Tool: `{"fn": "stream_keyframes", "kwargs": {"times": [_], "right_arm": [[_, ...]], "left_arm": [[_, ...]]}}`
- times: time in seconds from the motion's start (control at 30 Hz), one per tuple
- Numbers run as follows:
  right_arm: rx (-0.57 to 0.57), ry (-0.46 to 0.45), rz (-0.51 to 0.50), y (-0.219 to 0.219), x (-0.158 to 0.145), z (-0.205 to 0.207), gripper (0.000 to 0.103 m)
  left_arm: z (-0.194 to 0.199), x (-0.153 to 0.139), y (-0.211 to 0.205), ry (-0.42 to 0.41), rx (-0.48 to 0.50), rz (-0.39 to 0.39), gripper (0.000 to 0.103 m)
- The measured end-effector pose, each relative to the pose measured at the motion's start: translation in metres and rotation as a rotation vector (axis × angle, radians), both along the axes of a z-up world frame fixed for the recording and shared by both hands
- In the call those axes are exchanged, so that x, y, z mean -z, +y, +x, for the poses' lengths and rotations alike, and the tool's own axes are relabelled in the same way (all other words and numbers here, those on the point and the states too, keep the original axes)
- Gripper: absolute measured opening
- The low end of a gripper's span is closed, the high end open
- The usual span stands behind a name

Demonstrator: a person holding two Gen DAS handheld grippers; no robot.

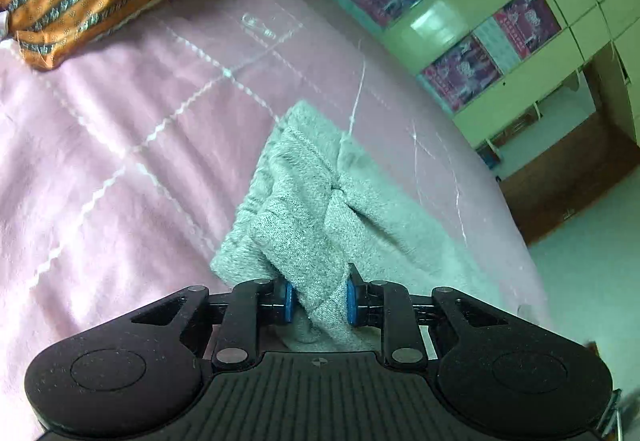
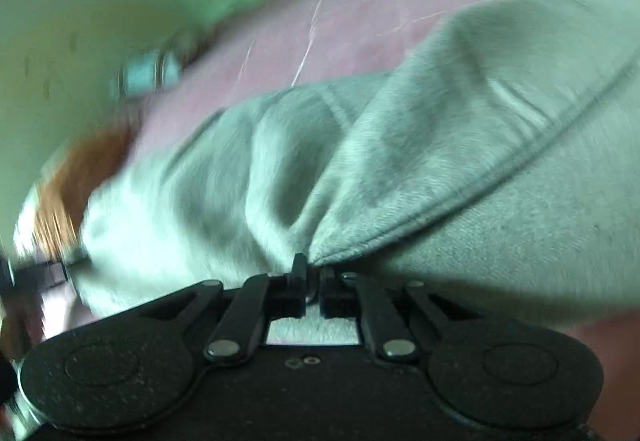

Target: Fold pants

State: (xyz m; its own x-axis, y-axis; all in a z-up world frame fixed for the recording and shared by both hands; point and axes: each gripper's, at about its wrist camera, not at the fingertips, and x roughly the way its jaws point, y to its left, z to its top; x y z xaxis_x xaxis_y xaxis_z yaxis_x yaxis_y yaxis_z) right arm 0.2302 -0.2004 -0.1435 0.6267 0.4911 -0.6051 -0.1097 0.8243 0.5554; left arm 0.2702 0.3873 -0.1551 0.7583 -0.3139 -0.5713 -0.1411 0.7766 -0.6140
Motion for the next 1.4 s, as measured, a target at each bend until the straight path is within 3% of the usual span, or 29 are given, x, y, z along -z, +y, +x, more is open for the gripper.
{"fn": "stream_keyframes", "kwargs": {"times": [0.03,0.1,0.27,0.37,0.43,0.47,0.53,0.6,0.7,0.8,0.97,1.03,1.1,1.13,1.2,1.4], "right_arm": [[0.026,0.002,0.027,-0.003,0.0,-0.002,0.007],[0.041,0.0,0.008,-0.002,-0.005,0.001,0.014],[0.059,0.037,-0.01,0.004,-0.013,0.015,0.0],[0.043,-0.091,0.004,0.006,-0.055,0.008,0.0],[0.048,-0.166,0.007,0.001,-0.073,-0.005,0.0],[0.05,-0.178,0.025,-0.003,-0.073,-0.01,0.0],[0.009,-0.131,-0.002,0.003,-0.056,-0.009,0.0],[-0.034,0.058,-0.062,0.014,-0.018,0.002,0.0],[0.047,0.053,0.048,0.0,-0.007,-0.004,0.0],[0.04,0.026,0.021,0.0,-0.01,-0.005,0.004],[0.039,0.034,0.0,0.004,-0.014,0.002,0.004],[0.05,0.012,-0.019,-0.004,-0.025,-0.005,0.014],[0.055,-0.011,-0.034,-0.012,-0.032,-0.014,0.017],[0.059,-0.027,-0.041,-0.018,-0.035,-0.019,0.017],[0.074,-0.041,-0.048,-0.03,-0.038,-0.028,0.017],[0.142,-0.056,-0.012,-0.059,-0.045,-0.036,0.017]], "left_arm": [[0.002,-0.001,-0.004,0.001,-0.001,0.021,0.024],[0.005,-0.002,-0.007,0.001,-0.01,0.015,0.024],[0.005,-0.008,-0.015,-0.014,-0.003,0.035,0.024],[-0.002,-0.025,-0.011,-0.176,0.031,-0.017,0.023],[-0.001,-0.033,-0.011,-0.23,0.017,0.0,0.023],[0.003,-0.027,-0.009,-0.213,0.015,0.02,0.023],[0.021,0.001,-0.012,-0.011,0.023,0.099,0.022],[0.018,0.004,-0.016,-0.03,0.015,0.093,0.022],[0.017,-0.001,-0.02,-0.028,0.012,0.085,0.023],[0.02,-0.004,-0.025,-0.025,-0.002,0.081,0.026],[0.01,-0.012,-0.04,-0.024,-0.054,0.154,0.03],[-0.007,-0.018,-0.04,-0.039,-0.079,0.2,0.035],[-0.02,-0.028,-0.058,-0.044,-0.106,0.277,0.055],[-0.033,-0.028,-0.061,-0.045,-0.108,0.305,0.056],[-0.046,-0.031,-0.077,-0.036,-0.112,0.343,0.057],[-0.086,-0.036,-0.122,-0.049,-0.147,0.326,0.057]]}}
